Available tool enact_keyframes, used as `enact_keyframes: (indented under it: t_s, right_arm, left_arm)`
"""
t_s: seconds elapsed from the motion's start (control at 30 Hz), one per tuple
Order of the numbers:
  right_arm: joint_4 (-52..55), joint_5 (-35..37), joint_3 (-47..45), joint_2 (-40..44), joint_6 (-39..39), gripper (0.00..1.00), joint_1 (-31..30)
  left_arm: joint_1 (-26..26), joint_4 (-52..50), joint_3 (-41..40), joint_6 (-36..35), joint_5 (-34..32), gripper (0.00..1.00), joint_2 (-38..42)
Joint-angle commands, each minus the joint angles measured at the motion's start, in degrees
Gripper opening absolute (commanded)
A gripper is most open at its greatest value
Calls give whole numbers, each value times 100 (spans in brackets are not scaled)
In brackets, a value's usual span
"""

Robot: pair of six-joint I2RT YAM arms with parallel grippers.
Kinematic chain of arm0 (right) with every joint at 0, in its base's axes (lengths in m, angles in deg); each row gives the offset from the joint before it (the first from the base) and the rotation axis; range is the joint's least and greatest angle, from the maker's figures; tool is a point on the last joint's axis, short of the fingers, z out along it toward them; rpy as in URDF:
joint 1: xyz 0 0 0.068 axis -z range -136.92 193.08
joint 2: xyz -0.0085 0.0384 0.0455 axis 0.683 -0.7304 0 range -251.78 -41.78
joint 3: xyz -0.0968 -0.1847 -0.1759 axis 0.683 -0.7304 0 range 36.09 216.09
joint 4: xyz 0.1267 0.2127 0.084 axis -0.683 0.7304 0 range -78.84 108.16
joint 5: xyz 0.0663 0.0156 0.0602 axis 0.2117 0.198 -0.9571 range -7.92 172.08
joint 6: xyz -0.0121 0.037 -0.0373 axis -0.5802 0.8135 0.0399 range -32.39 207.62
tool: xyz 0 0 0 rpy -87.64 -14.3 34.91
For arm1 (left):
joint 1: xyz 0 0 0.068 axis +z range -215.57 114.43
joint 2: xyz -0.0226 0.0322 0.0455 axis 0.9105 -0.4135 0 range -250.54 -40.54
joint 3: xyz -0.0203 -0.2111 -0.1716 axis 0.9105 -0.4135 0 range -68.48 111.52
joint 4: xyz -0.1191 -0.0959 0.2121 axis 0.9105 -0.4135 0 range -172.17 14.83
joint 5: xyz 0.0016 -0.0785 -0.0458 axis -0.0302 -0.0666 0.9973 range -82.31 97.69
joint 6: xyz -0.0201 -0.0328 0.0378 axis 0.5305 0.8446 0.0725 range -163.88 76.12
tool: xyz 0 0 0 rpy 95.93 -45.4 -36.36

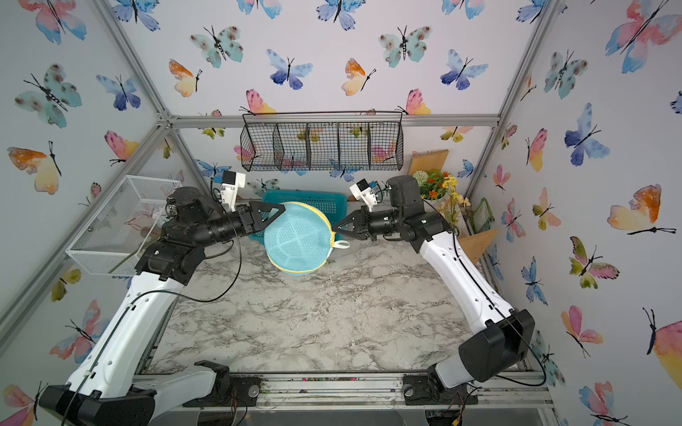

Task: Turn the laundry bag inside out
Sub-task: Zip the zipper on the laundry bag.

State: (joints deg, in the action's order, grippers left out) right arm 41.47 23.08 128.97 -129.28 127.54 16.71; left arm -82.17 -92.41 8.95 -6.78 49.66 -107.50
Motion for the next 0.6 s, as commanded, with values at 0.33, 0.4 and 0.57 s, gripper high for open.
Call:
enact_keyframes:
  t_s: [0.33, 0.4, 0.57]
  right_arm:
    - [304, -311, 878, -491, 14, 1, -35]
    - [460, -226, 1003, -495, -99, 1, -19]
    - [347, -80, 1162, -504, 15, 1, 9]
  left_arm:
    - [-287, -961, 460, -1155, -378, 99, -63]
    - [-287, -1466, 579, -1469, -985, 99, -34]
    - [-144, -2934, 478, -1639, -3701, 99, -9]
